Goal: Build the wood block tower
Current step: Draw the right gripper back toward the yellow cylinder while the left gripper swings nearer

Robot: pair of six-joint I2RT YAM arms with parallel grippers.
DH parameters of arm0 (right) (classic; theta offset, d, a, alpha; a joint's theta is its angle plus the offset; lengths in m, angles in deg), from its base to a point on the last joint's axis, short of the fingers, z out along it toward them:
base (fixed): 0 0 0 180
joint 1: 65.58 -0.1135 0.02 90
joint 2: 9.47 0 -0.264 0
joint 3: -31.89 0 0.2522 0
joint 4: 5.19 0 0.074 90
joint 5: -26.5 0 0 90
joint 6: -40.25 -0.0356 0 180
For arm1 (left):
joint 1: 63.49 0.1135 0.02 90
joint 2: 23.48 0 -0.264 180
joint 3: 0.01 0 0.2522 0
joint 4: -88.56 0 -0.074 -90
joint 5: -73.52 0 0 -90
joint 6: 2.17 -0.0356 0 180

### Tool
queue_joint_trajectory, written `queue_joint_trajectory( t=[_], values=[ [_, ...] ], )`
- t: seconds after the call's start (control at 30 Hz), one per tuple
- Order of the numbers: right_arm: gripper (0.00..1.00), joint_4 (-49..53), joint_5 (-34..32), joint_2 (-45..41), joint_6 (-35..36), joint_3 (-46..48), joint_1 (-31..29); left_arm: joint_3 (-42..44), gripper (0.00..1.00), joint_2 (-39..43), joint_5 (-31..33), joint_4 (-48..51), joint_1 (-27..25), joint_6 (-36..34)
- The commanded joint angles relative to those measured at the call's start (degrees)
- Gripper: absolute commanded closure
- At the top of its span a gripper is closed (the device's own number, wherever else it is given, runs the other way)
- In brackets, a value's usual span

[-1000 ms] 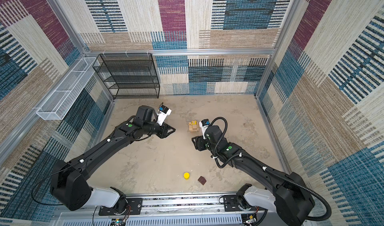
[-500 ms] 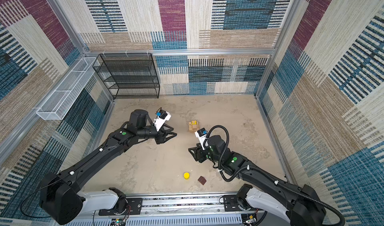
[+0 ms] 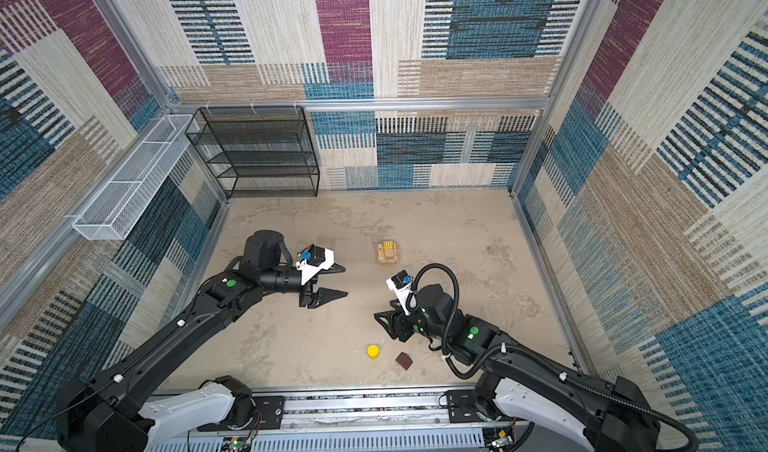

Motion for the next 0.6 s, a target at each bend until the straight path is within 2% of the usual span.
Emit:
queue_joint_trajectory(
  t=[0.0, 0.2, 0.3, 0.57],
  values=[
    [0.37, -2.9, 1.9, 0.4, 0.9, -0.4, -0.1, 1.0, 0.31, 1.2, -1.1, 3.9, 0.0, -6.8],
    [0.34, -1.8, 3.1, 1.3, 6.1, -1.4, -0.1, 0.3, 0.32, 0.8, -0.4, 10.8, -0.1, -12.4],
    [0.33, -4.2, 3.7, -0.8, 6.2, 0.1, -0.1, 1.1, 0.33, 1.0, -1.4, 15.1, -0.2, -18.4],
    [0.34, -3.9, 5.1, -1.5, 6.3, -0.4, -0.3, 4.9, 0.34, 2.7, 0.8, 16.0, -0.8, -25.3]
  ],
)
